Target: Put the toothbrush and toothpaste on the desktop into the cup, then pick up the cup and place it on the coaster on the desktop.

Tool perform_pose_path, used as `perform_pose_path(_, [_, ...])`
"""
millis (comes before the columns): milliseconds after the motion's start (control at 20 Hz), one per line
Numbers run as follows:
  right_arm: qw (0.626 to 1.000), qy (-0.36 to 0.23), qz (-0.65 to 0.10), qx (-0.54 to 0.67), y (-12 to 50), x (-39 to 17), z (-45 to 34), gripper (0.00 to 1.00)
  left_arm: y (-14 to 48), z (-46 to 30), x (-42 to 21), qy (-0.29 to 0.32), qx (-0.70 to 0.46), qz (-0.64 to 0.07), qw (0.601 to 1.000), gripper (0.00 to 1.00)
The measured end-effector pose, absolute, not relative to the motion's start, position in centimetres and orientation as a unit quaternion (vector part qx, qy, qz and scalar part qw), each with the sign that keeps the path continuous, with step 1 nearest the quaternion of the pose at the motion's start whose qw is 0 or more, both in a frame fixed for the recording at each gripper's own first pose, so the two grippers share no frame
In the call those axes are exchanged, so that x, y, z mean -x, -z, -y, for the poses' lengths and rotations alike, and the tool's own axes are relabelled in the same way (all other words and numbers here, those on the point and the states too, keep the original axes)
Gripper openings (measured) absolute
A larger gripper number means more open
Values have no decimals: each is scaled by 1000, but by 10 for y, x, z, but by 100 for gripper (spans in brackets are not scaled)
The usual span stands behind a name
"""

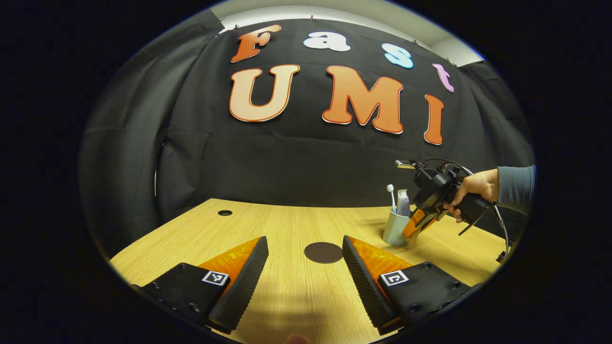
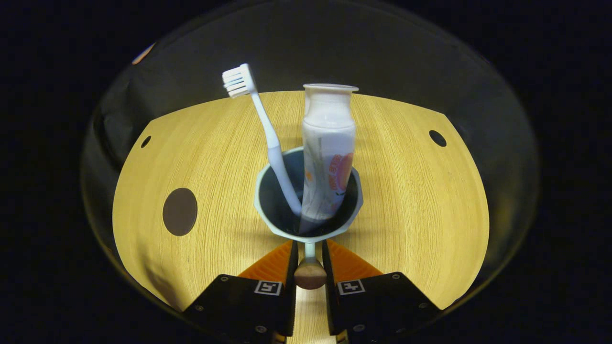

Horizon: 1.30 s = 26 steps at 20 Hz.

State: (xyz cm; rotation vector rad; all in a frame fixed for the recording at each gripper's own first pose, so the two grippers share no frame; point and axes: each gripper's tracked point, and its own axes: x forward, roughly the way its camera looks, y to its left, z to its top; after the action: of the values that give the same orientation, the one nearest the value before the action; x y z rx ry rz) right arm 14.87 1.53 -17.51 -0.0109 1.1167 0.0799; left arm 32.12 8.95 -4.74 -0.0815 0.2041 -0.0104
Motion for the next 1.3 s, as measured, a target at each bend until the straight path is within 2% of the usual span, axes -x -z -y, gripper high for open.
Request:
perform_pose_path(300, [856,-59,-513,34,175,-154,-18,21,52,-87,-322,6,44,-110,993,99])
perform_pose_path(700, [864,-109,-491,-6,158,-163,-24,20,57,-87,-322,0,44,-114,993,99])
perform_pose_path(1300, [861,-184,-473,28,153,-170,-28,20,72,-102,-309,-31,49,-128,990,99])
